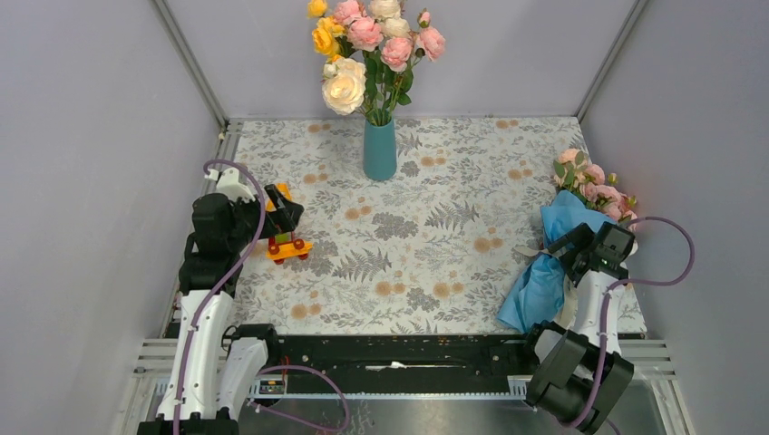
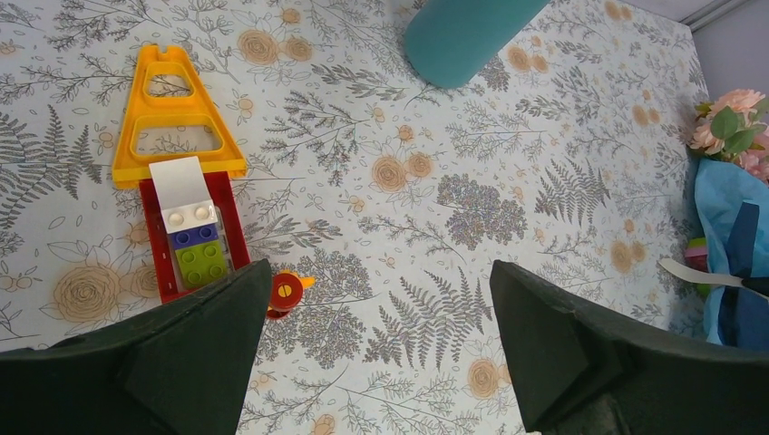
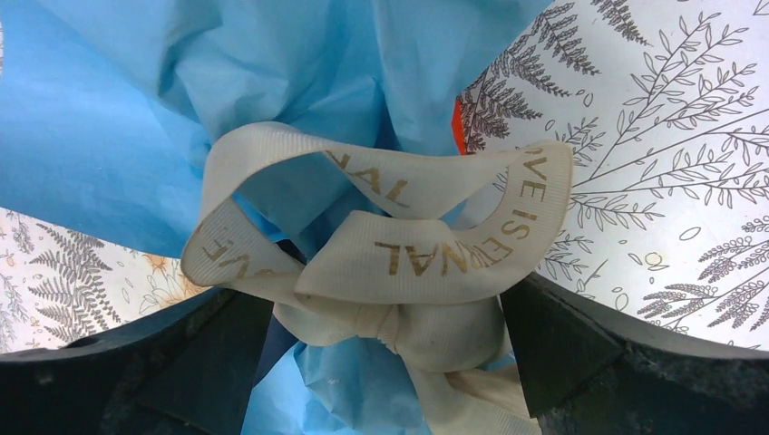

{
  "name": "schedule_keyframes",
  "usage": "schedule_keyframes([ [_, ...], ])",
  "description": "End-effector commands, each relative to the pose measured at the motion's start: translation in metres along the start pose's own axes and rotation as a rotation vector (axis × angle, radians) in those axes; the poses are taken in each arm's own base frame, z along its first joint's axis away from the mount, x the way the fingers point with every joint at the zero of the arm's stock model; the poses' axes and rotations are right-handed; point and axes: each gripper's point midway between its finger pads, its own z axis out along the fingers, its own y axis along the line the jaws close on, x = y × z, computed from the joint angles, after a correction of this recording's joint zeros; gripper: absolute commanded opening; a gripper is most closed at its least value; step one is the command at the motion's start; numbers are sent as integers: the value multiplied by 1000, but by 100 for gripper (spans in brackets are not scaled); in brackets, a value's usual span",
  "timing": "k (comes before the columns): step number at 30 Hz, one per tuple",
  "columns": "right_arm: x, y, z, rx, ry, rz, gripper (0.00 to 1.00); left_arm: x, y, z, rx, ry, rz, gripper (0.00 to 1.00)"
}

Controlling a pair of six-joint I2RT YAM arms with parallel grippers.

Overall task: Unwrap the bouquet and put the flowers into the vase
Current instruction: Pick up the fake flower from the corner of the board.

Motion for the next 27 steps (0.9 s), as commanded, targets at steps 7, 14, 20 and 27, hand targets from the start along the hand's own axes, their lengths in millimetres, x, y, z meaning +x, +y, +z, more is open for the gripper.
schedule_keyframes([
  [7,-8,2,7,8,13,-18,99,-20,-14,-2,54,-56,14,99],
  [14,-6,2,14,24,43,-29,96,-20,-14,-2,57,-55,14,99],
  [20,-1,6,17,41,71,-63,82,-19,-14,-2,59,-51,12,99],
  [27,-11,9,4,31,-2,-84,65,-18,-15,-2,61,-50,10,99],
])
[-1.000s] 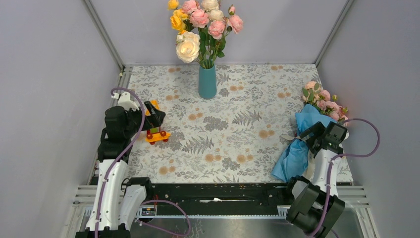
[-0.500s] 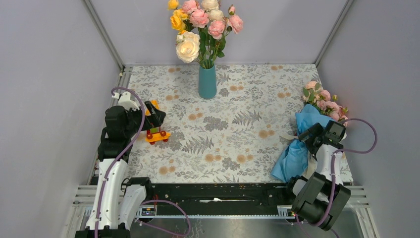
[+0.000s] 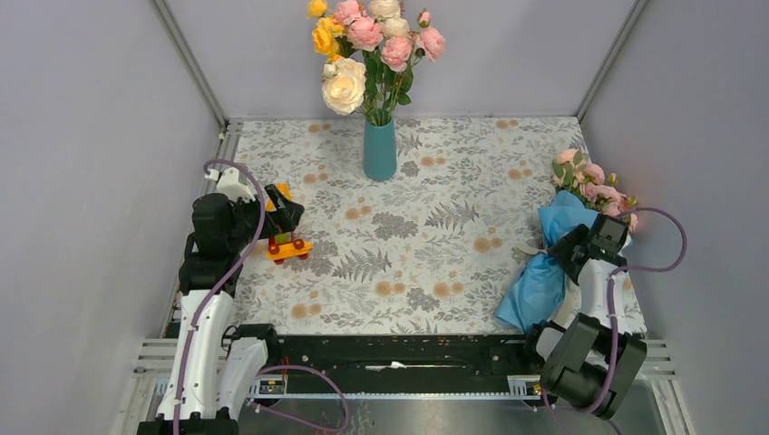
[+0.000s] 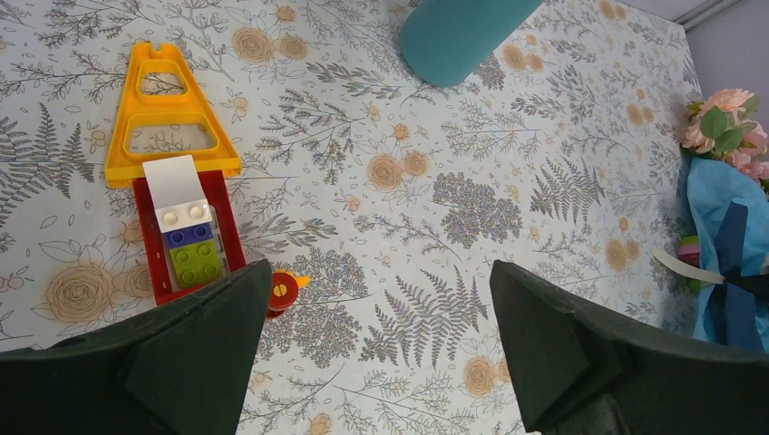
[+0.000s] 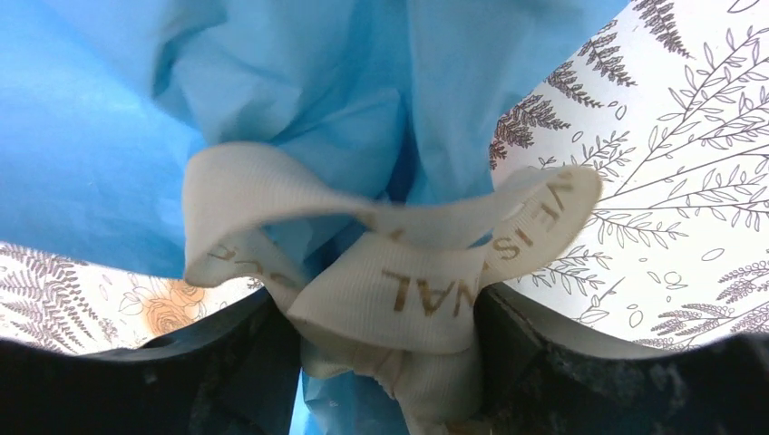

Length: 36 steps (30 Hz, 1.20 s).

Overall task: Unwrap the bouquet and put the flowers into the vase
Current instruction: Pick up the fake flower from the corner of the board, then place the fake flower at the center of the board.

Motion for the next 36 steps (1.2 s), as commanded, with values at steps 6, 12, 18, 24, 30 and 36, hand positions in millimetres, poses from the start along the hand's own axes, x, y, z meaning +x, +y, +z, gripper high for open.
schedule_keyframes([
  [6,-26,8,-24,-20,-124,-26,43,-18,-14,0,58,-51,14,99],
  [12,-43,17,-39,-45,-171,-16,22,-17,-14,1,62,-45,12,99],
  [18,-61,33,-57,-100,-221,3,12,-17,-14,1,63,-44,12,99],
  [24,-79,47,-75,-148,-277,32,0,-17,-15,1,67,-42,11,99],
  [30,-95,68,-101,-211,-352,60,0,-17,-16,0,70,-44,12,99],
  [36,-103,99,-126,-267,-439,61,0,-17,-17,-1,78,-46,12,99],
])
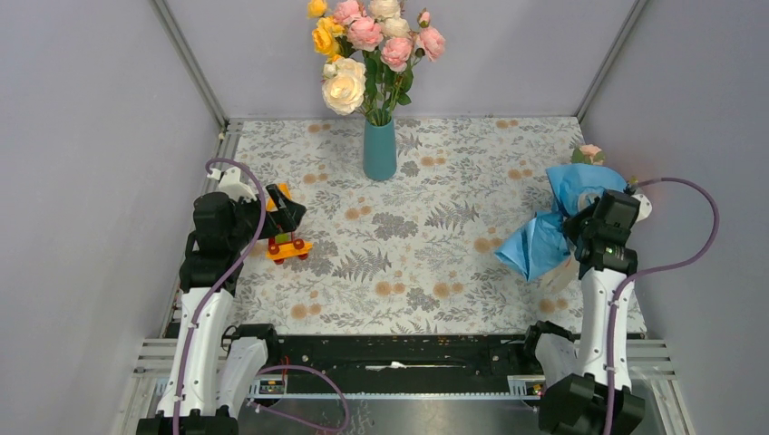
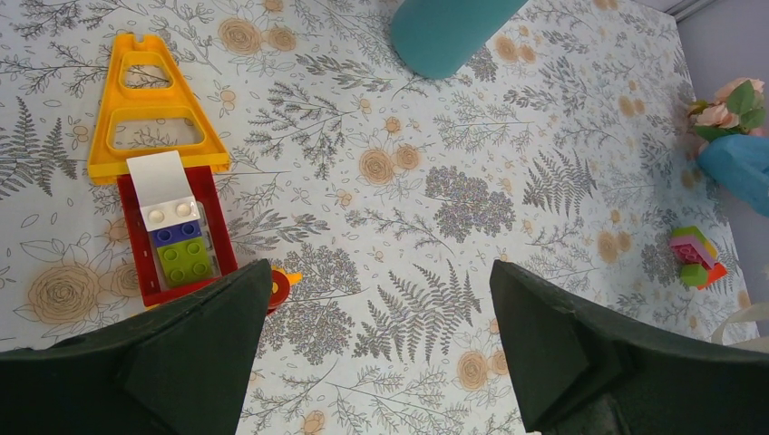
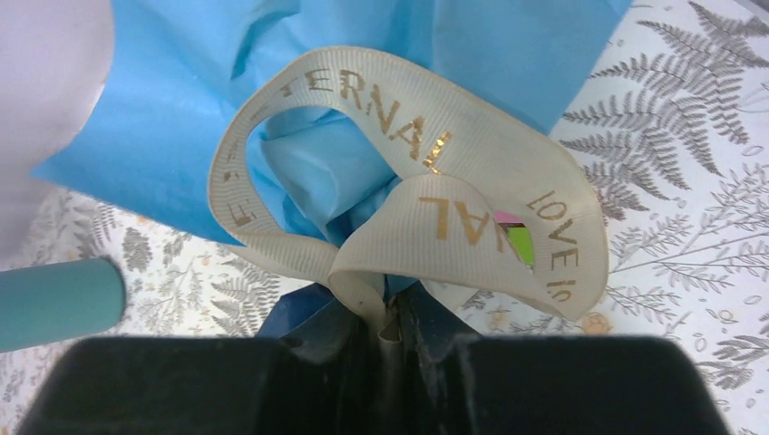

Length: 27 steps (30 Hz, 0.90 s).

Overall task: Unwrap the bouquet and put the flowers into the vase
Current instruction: Place the fake flower at the center of the board.

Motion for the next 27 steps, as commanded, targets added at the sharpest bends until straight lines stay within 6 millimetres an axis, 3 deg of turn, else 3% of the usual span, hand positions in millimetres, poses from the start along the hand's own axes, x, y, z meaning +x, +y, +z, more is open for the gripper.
schedule_keyframes([
  [1,-41,42,-21,-86,-174,29,0,-20,-15,-3,59,-65,22,99],
  [10,-20,89,-8,-129,-182,-47,0,-19,-16,-3,69,-63,20,99],
  [17,14,121,0,-156,-157,-130,0,-19,-15,-2,65,-59,18,99],
  [27,74,124,8,-108,-175,-109,0,-16,-14,0,64,-48,10,99],
])
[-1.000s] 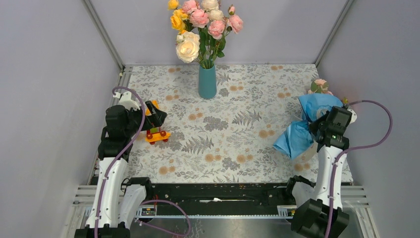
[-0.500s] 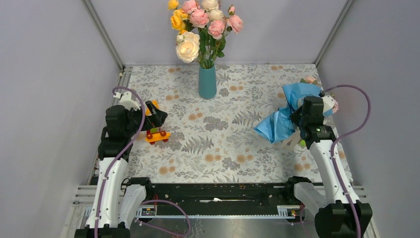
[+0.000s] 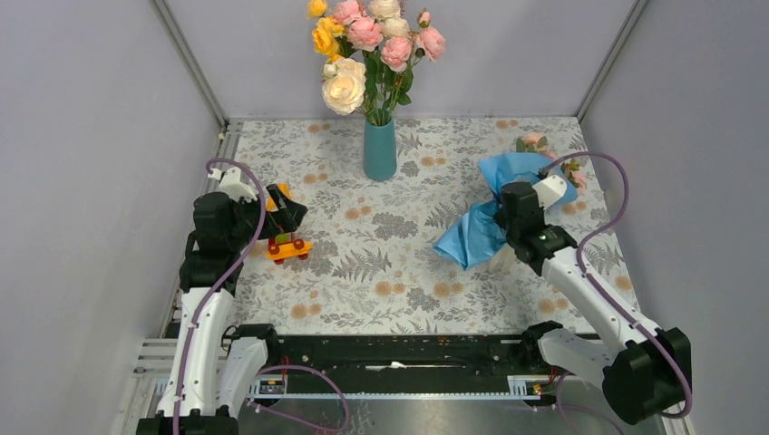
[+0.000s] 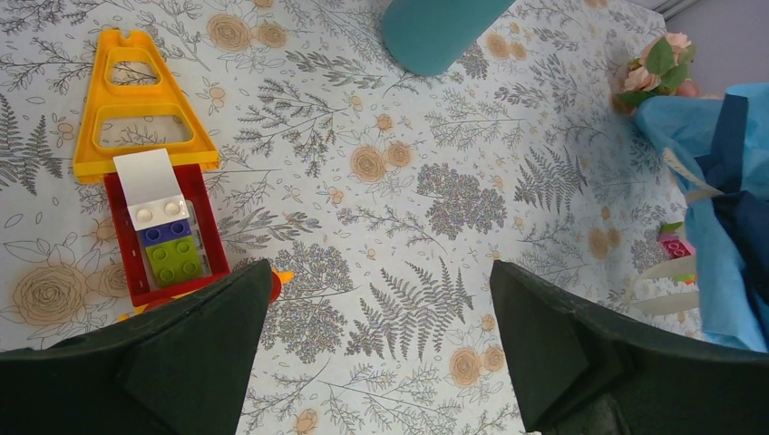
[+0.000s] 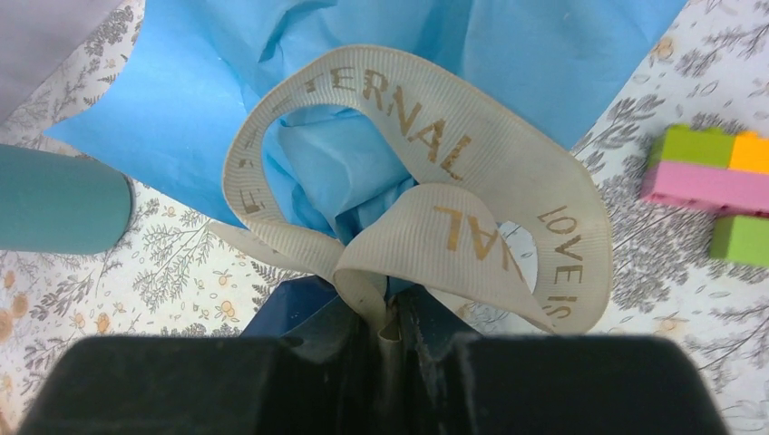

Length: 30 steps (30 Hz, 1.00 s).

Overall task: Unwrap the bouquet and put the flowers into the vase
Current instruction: Place the fake flower at the center of the board.

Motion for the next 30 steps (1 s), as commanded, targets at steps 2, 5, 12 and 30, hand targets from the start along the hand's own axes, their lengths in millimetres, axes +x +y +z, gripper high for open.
schedule_keyframes([
  [2,2,16,7,42,-111,102,0,-16,-10,2,46,-47,19,99],
  [5,20,28,9,48,-92,108,0,-16,-10,3,48,-43,16,99],
  [12,68,66,9,26,-20,90,0,-15,-9,4,46,-40,14,99],
  [30,128,100,6,-26,68,-39,59,-10,-6,10,41,-11,3,99],
])
